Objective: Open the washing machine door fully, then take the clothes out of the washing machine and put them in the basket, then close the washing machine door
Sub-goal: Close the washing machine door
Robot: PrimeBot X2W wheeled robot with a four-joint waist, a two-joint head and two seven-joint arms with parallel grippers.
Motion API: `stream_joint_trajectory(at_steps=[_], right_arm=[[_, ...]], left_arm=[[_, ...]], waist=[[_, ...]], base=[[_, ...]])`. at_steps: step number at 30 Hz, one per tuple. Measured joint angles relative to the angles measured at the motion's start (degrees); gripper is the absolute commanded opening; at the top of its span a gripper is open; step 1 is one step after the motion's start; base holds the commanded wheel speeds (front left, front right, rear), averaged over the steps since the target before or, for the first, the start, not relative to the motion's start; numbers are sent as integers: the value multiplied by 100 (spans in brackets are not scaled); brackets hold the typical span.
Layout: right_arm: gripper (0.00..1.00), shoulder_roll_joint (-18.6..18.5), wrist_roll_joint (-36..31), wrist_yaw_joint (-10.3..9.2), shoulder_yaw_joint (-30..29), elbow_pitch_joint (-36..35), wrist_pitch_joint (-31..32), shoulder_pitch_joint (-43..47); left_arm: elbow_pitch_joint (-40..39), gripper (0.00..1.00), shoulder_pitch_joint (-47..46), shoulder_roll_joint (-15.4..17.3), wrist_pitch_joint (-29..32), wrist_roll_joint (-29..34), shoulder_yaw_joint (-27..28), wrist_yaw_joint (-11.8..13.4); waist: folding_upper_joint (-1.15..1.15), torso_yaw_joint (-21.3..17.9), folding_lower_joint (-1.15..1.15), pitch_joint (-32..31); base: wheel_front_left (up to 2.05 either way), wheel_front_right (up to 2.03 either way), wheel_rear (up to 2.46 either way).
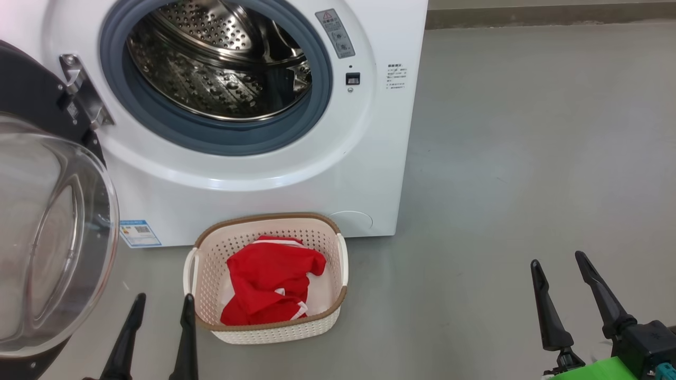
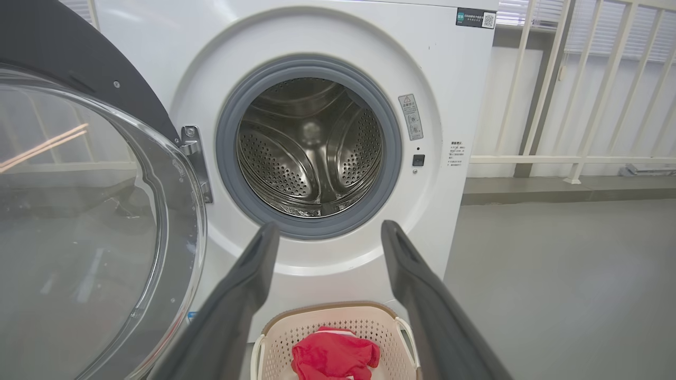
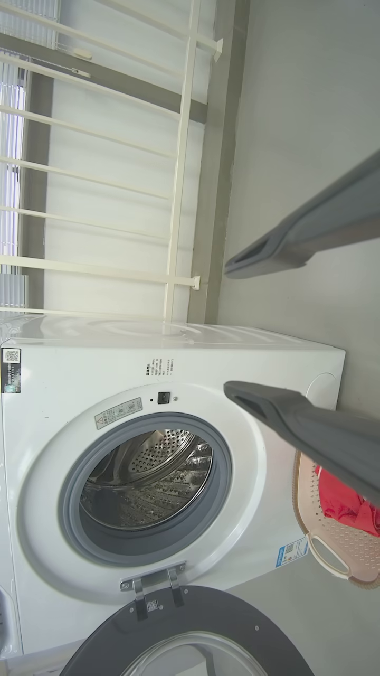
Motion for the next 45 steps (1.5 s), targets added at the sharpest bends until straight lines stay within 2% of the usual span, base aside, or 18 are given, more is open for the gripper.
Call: stream_joint_trajectory(at_steps=[11, 19, 29, 45], right_arm=[[100, 0, 0, 1, 13, 2, 0, -7], [100, 0, -2, 1, 77, -20, 0, -14], [100, -2, -47, 1, 225, -55, 1, -85], [100, -9, -149, 0, 476, -81, 1, -289]], left_arm=[[-12, 100, -3, -4, 0, 124, -73, 280], [-189, 100, -5, -9, 0, 174, -125, 431], [-353, 100, -6, -14, 36, 174, -138, 661], [-405, 100, -10, 10, 92, 185, -133, 812]], waist=[[0, 104, 0, 5], [0, 358, 0, 54], [0, 896, 0, 127], [0, 1939, 0, 230]], base=[[-1, 1, 0], [0, 0, 0], [0, 0, 0], [0, 0, 0]])
